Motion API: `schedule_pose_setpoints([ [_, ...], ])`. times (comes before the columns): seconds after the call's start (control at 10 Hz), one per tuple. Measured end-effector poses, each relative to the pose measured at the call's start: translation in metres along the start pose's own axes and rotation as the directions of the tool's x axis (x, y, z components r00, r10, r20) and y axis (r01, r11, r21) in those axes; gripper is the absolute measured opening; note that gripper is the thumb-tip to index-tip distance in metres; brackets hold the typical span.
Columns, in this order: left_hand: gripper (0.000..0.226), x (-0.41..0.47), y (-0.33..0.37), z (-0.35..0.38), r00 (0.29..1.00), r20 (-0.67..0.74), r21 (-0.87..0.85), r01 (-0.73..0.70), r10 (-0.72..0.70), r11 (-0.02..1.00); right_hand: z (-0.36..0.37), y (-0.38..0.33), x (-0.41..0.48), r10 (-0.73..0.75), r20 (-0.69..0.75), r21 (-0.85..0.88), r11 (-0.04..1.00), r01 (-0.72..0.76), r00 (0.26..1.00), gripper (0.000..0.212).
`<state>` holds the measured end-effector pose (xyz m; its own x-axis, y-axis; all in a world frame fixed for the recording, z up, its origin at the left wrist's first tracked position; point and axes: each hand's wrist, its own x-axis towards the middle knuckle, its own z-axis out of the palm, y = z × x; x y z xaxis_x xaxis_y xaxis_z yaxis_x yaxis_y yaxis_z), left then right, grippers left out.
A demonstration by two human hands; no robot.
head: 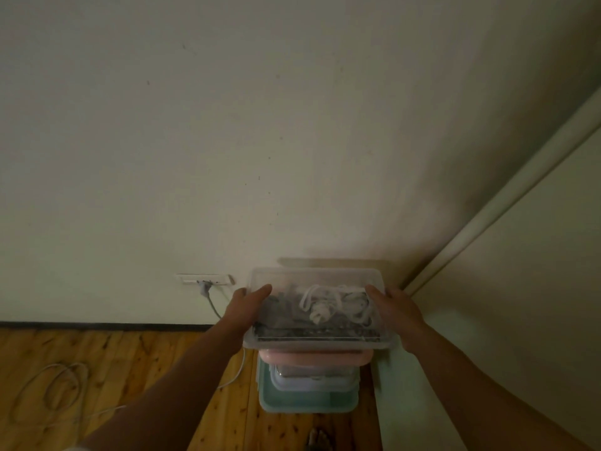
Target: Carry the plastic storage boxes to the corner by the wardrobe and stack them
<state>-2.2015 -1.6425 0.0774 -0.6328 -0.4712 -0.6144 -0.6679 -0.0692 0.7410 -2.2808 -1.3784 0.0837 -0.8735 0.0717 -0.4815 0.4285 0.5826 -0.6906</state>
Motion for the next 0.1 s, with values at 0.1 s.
schedule_pose_setpoints([
  [0.1, 0.065, -0.0024, 0.0010, -0.0029, 1.000, -0.012, 0.015, 0.006, -0.005, 1.000, 0.0001, 0.0007, 0.0004, -0.002, 0.028, -0.012, 1.000, 0.002, 1.000, 0.060],
])
